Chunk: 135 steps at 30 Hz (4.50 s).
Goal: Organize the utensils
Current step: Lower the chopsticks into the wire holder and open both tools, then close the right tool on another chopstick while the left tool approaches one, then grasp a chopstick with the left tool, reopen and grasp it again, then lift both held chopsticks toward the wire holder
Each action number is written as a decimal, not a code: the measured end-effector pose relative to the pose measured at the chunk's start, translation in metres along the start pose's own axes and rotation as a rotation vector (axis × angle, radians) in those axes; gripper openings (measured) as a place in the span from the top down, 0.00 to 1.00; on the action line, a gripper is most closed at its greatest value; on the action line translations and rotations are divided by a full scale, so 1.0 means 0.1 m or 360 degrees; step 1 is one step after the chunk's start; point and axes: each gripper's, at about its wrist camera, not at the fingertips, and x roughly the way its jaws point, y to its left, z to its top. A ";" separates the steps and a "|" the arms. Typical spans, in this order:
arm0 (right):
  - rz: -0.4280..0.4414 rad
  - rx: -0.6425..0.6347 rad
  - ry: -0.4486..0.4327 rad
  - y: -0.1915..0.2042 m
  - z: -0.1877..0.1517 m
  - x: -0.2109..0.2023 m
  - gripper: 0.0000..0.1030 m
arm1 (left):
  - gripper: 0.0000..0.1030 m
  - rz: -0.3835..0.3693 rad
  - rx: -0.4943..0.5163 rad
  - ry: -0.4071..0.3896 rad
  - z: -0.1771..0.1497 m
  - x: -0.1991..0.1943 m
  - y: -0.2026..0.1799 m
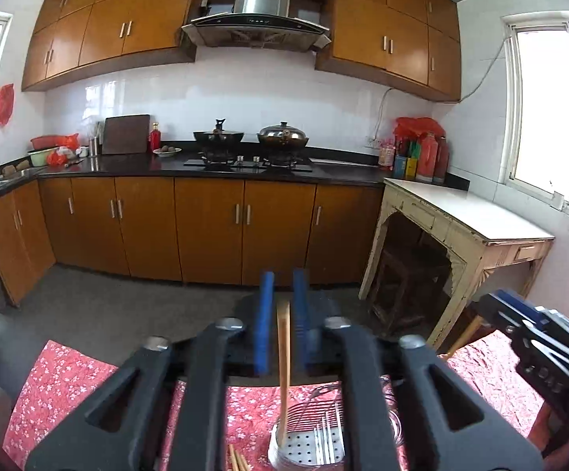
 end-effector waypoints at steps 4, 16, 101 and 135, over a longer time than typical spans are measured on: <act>-0.0056 0.0051 -0.0021 -0.21 -0.03 -0.14 0.52 | 0.46 0.0057 -0.0018 -0.0041 0.02 -0.13 0.13; -0.0266 0.0192 0.0091 -0.86 -0.59 -0.68 0.51 | 0.45 0.0193 -0.0001 0.0019 -0.43 -0.71 0.65; -0.0423 0.0150 0.0782 -1.03 -2.59 -0.31 0.84 | 0.75 0.0131 0.0167 0.0849 -2.58 -0.20 0.96; -0.0404 -0.0012 0.0041 -0.67 -1.43 -1.37 0.93 | 0.93 0.0155 -0.0008 0.0077 -1.31 -1.21 1.07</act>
